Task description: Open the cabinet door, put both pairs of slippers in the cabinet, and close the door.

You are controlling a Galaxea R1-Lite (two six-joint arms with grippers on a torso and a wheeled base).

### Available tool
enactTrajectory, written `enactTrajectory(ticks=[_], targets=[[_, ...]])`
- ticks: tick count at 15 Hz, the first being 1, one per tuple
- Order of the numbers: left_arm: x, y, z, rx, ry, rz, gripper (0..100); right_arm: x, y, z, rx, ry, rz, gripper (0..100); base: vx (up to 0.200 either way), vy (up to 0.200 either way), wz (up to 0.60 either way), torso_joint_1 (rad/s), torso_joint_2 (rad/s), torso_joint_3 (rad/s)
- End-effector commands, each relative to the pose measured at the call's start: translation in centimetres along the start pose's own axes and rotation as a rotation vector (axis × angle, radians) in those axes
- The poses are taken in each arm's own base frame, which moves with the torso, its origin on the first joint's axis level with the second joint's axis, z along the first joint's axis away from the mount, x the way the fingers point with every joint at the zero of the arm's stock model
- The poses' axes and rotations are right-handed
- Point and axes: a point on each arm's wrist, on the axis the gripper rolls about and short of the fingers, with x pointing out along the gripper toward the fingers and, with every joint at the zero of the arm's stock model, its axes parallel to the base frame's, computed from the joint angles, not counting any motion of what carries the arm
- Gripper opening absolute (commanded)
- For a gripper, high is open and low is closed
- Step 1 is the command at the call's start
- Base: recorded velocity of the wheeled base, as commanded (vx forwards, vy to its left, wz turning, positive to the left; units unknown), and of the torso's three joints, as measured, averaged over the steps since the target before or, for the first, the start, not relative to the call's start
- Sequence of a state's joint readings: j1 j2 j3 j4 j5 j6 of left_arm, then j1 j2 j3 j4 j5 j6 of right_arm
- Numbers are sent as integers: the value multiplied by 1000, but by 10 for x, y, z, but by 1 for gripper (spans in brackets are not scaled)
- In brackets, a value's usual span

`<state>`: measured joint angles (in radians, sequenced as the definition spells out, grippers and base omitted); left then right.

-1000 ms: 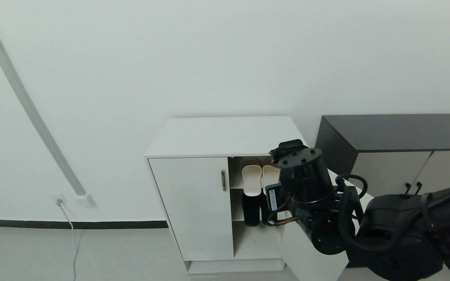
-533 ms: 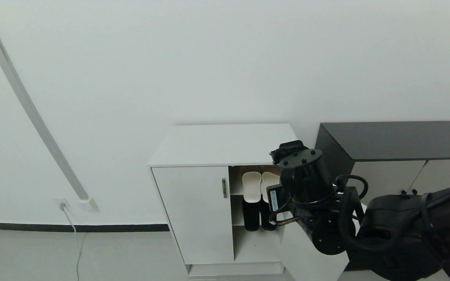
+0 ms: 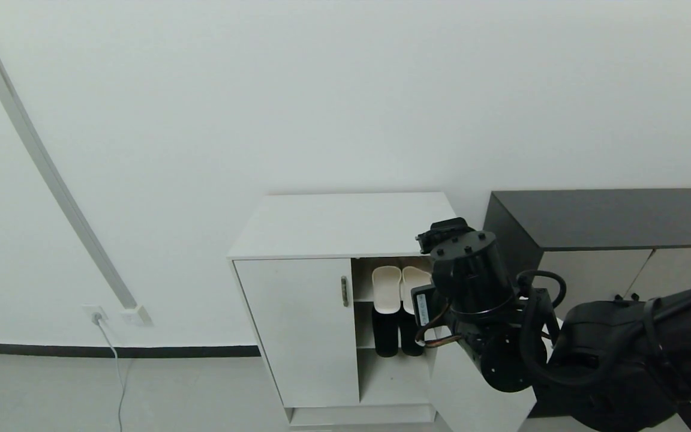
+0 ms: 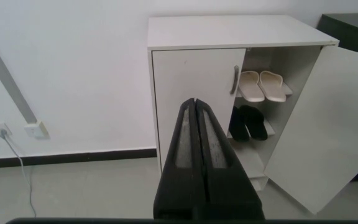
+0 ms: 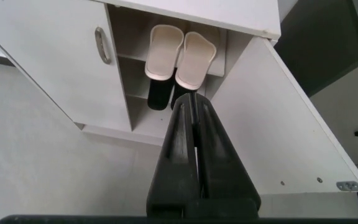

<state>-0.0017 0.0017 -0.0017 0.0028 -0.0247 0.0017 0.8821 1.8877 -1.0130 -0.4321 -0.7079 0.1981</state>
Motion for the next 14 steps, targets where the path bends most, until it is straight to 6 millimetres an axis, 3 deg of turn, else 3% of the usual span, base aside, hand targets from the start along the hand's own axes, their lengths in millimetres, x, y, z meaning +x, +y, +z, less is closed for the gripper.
enactTrajectory(ticks=[1, 6, 14], targets=[[0, 0, 0, 0, 2, 0, 0, 1, 0, -1, -2, 3, -1, 0, 0, 0, -600, 2, 2, -2], [0, 0, 0, 0, 2, 0, 0, 2, -2, -1, 1, 7, 13, 0, 0, 0, -600, 3, -3, -2], [0, 0, 0, 0, 2, 0, 0, 5, -2, -4, -3, -4, 12, 0, 0, 0, 0, 0, 0, 0]])
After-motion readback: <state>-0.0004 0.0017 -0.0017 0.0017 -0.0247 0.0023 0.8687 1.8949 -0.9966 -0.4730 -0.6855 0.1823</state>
